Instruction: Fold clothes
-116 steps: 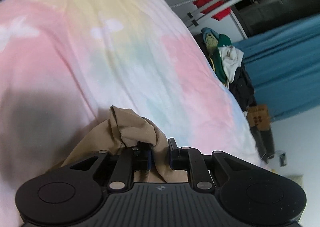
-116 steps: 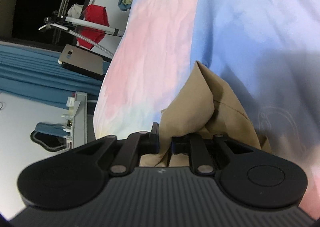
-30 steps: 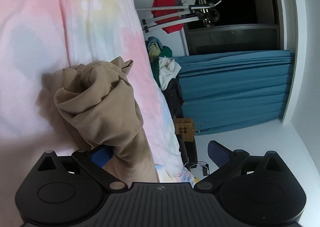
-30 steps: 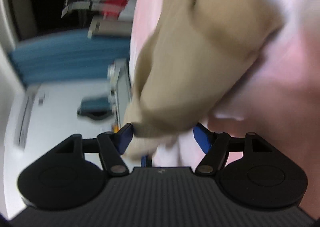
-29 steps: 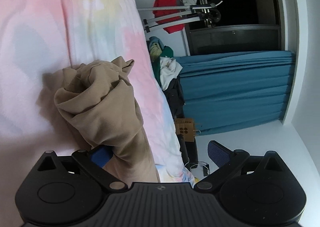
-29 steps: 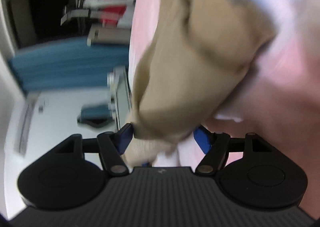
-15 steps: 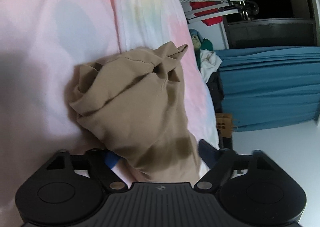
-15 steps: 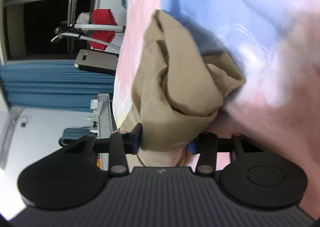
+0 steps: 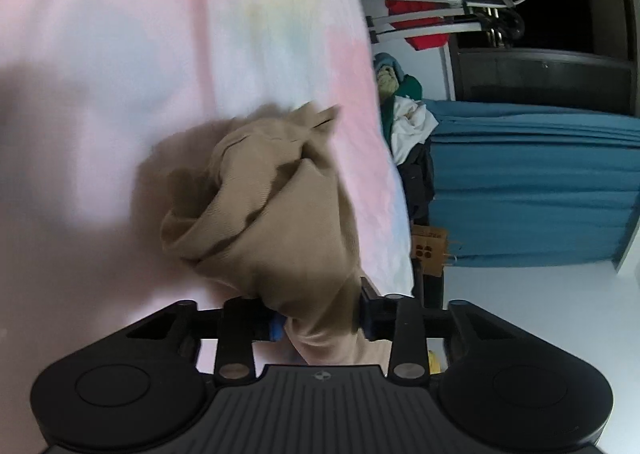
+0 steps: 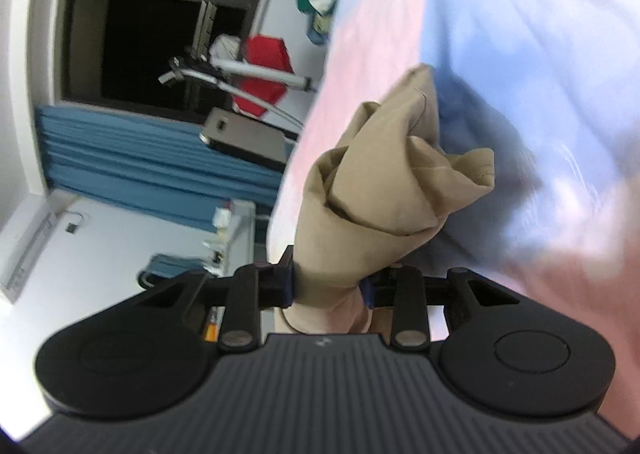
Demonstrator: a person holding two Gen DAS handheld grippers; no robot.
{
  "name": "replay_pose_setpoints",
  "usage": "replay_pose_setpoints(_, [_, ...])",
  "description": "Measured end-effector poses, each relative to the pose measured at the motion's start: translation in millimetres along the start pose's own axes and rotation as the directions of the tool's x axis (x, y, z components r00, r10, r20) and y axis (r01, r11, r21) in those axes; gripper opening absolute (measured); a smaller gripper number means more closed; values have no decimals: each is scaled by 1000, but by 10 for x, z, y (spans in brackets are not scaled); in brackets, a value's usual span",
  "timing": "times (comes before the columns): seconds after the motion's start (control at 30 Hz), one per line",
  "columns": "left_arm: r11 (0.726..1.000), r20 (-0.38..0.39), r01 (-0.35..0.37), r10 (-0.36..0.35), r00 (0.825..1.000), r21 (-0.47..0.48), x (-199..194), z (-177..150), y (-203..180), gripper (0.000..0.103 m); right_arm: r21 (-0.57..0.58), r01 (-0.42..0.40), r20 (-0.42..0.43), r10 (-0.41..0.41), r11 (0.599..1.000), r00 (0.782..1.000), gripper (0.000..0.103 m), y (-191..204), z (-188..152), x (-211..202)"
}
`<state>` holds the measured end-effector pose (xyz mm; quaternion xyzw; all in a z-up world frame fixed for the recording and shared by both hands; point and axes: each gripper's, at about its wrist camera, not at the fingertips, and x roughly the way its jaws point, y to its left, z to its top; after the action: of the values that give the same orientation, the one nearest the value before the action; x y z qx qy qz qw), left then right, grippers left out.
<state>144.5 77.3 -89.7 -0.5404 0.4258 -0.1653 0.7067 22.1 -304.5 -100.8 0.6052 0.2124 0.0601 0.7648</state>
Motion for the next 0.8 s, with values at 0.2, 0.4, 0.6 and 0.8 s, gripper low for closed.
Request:
replay_pose_setpoints(0.2, [989,-28,-5,9,1000,146,594,-42,-1018,30,35,-61,134,56,998,989,34,216,644,-266])
replay_pose_setpoints(0.4, [961,-68,66,-49,996,270,1749,-413,-2124,26,-36,-44,279,53,998,959,34,421,1780,-603])
replay_pose_setpoints(0.6, [916,-89,116,-88,992,384,2931,-865,-2934,26,-130,9,443,50,992,895,33,482,2902,-851])
replay_pose_setpoints(0.8, [893,-83,19,21,996,449,3692,-1016,-2608,27,-208,66,552,62,976,832,32,103,3434,-923])
